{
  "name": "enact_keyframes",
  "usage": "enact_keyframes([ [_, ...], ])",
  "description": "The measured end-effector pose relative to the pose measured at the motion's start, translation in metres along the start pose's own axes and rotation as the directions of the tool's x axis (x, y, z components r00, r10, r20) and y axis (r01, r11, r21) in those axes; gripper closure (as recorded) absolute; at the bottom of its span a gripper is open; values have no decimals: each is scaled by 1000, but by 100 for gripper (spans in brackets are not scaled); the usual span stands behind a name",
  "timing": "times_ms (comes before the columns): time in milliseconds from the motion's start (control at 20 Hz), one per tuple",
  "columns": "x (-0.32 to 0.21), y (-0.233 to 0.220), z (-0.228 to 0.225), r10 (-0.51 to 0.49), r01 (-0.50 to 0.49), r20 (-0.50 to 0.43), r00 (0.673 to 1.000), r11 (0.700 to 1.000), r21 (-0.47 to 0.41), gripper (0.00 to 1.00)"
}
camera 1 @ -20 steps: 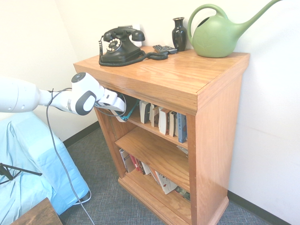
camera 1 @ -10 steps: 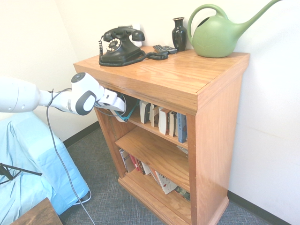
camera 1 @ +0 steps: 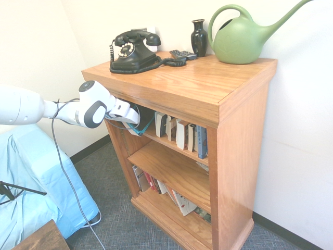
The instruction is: Organize the shelf
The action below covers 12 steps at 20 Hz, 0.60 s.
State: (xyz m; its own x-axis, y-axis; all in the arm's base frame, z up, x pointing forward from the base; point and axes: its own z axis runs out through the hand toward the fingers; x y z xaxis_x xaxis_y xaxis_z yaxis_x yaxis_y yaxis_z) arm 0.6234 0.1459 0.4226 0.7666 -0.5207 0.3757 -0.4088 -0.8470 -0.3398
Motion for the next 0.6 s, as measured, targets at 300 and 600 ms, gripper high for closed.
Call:
enact_keyframes([
  [300, -16, 14, -21, -3, 3, -29, 1000, 1000, 5, 0],
  [600, -48, 39, -60, 0, 1, -48, 999, 1000, 11, 0],
])
